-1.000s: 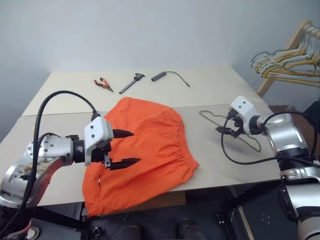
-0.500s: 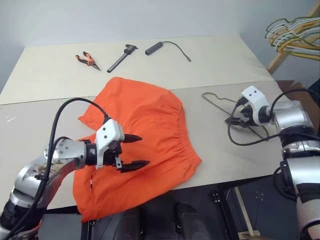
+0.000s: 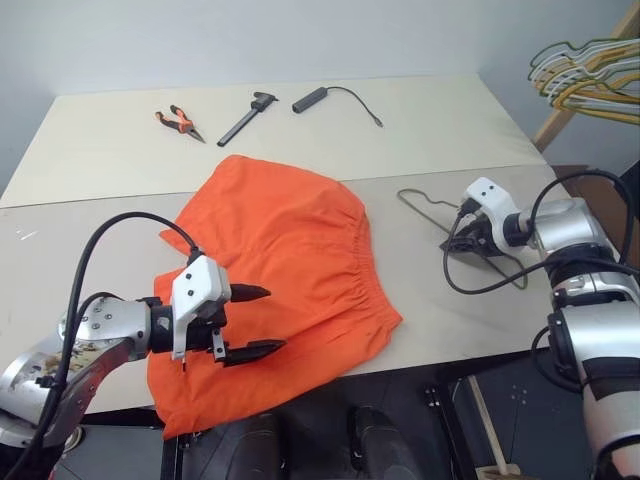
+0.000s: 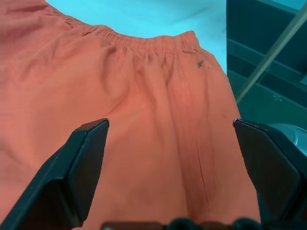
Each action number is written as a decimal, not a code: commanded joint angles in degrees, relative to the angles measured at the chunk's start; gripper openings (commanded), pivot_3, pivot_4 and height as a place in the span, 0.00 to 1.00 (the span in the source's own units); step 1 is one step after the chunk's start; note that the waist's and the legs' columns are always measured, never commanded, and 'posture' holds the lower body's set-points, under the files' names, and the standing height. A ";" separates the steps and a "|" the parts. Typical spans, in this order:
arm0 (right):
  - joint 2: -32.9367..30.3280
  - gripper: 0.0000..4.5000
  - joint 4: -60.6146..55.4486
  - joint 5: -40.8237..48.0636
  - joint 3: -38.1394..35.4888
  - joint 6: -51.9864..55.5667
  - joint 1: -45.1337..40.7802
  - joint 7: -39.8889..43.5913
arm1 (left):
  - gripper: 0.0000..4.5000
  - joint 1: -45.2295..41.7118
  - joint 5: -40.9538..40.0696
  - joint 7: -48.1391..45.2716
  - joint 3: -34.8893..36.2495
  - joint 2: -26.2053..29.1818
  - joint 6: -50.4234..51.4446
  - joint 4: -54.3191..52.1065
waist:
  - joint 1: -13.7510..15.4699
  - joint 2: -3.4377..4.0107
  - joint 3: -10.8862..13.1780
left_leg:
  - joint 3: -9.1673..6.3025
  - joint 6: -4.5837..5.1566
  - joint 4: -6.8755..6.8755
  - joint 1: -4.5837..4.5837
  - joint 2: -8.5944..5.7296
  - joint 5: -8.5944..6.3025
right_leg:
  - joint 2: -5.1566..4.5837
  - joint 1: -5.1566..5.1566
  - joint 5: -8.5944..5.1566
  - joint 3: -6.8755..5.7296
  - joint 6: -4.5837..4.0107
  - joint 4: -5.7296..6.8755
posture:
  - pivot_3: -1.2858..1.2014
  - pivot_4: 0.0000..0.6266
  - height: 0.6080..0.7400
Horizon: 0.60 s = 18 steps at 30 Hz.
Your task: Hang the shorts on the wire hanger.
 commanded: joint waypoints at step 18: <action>3.72 0.00 -35.95 3.30 -8.19 8.14 13.40 -14.84 | 1.00 -10.00 -1.54 19.27 0.05 -18.22 4.43 5.22 | 0.81 0.16 -4.02 | 0.05 -0.74 0.08 -0.63 -0.03 0.44 | 0.05 -0.48 0.25 -0.05 0.10 0.16 | 0.54 0.03 1.00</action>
